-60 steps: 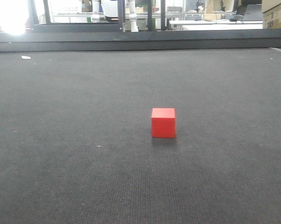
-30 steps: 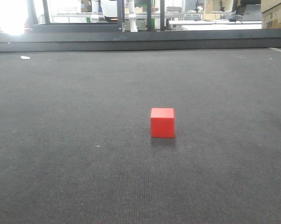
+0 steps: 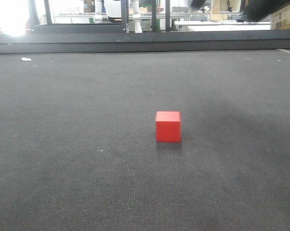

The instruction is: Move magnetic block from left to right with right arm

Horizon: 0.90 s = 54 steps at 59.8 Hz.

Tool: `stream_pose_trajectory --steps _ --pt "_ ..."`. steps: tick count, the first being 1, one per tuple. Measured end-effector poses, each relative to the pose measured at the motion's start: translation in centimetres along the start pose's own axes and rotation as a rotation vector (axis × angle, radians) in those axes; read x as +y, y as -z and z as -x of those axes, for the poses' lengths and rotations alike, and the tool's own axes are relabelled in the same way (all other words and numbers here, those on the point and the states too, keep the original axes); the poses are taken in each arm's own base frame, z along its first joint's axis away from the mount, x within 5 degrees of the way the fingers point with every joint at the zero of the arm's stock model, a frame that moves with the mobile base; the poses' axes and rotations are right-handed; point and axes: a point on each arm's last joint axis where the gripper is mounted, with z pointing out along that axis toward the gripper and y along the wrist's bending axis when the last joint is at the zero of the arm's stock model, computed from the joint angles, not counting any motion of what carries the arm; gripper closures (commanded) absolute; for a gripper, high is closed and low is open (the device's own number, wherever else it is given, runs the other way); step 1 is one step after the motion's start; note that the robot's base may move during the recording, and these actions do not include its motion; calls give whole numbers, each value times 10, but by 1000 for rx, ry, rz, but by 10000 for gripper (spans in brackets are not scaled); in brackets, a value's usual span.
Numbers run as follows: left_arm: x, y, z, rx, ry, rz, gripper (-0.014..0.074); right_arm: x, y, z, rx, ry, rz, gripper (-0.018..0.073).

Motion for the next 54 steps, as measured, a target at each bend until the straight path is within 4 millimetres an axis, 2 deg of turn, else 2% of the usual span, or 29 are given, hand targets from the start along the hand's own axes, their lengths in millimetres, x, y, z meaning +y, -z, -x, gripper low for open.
stream_pose_trajectory --steps 10,25,38,54 --pt "0 0 0 0 0 0 713 26 -39 4 155 -43 -116 -74" --pt "0 0 0 0 0 0 713 58 -83 9 218 -78 -164 -74" --pt "0 0 0 0 0 0 713 56 -113 0 287 -105 -272 -74" --pt "0 0 0 0 0 0 713 53 -134 -8 325 -115 -322 -74"
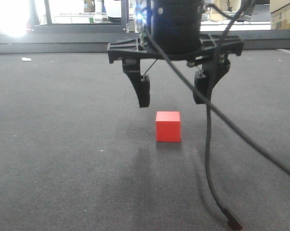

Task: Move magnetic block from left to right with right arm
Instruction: 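Lower the open right gripper over the red cube, then close the right gripper on the red cube and lift it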

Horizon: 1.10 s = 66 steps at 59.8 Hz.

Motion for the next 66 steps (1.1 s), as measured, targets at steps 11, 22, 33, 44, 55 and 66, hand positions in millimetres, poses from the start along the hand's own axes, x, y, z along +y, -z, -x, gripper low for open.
stream_pose_trajectory --steps 11,22,33,44,55,66 --pt "0 0 0 0 0 0 713 6 -19 -1 22 -6 -3 -74" --pt "0 0 0 0 0 0 713 9 -35 0 36 -48 14 -71" --pt "0 0 0 0 0 0 713 9 -48 0 51 -57 1 147" --pt "0 0 0 0 0 0 713 8 -48 1 43 -62 5 372" --pt "0 0 0 0 0 0 713 8 -46 3 34 -58 5 392" --pt "0 0 0 0 0 0 713 3 -18 8 -30 -8 42 392"
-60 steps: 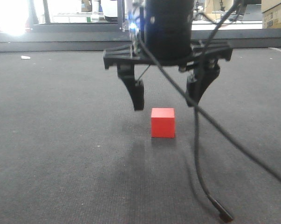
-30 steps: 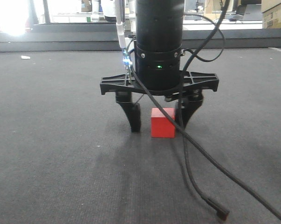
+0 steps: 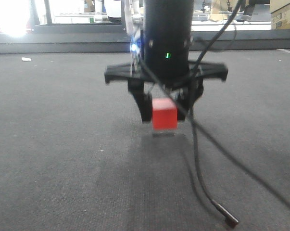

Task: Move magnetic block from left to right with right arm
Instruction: 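Close the right gripper on the red cube and lift it, then raise the held red cube clear of the table with the right arm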

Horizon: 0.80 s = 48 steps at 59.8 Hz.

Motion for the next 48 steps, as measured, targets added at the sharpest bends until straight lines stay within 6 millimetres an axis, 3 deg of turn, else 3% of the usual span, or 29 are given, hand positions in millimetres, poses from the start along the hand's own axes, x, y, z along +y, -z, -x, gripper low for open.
stream_pose_trajectory --steps 11,22,34,48 --pt "0 0 0 0 0 0 713 -16 43 10 -90 84 48 392" --pt "0 0 0 0 0 0 713 -60 79 4 -162 129 58 392" --pt "0 0 0 0 0 0 713 -118 105 -24 -229 146 85 392" --pt "0 0 0 0 0 0 712 -156 136 -69 -347 198 116 392"
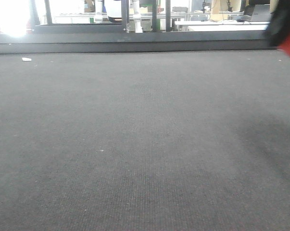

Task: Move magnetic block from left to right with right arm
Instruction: 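Raise the held red cube clear of the table with the right arm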

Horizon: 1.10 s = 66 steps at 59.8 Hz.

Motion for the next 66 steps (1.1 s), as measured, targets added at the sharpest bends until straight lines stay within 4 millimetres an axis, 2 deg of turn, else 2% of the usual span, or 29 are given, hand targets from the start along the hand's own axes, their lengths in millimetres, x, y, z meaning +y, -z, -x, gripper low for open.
stream_pose_trajectory --steps 17,31,40,50,66 --pt "0 0 0 0 0 0 713 -19 64 -49 -218 6 55 392" --pt "0 0 0 0 0 0 713 -35 118 -88 -466 -22 112 392" --pt "0 0 0 0 0 0 713 -44 145 -109 -601 -38 142 397" --pt "0 0 0 0 0 0 712 -49 161 -123 -694 -50 163 397" --pt "0 0 0 0 0 0 713 -50 163 -126 -701 -52 164 397"
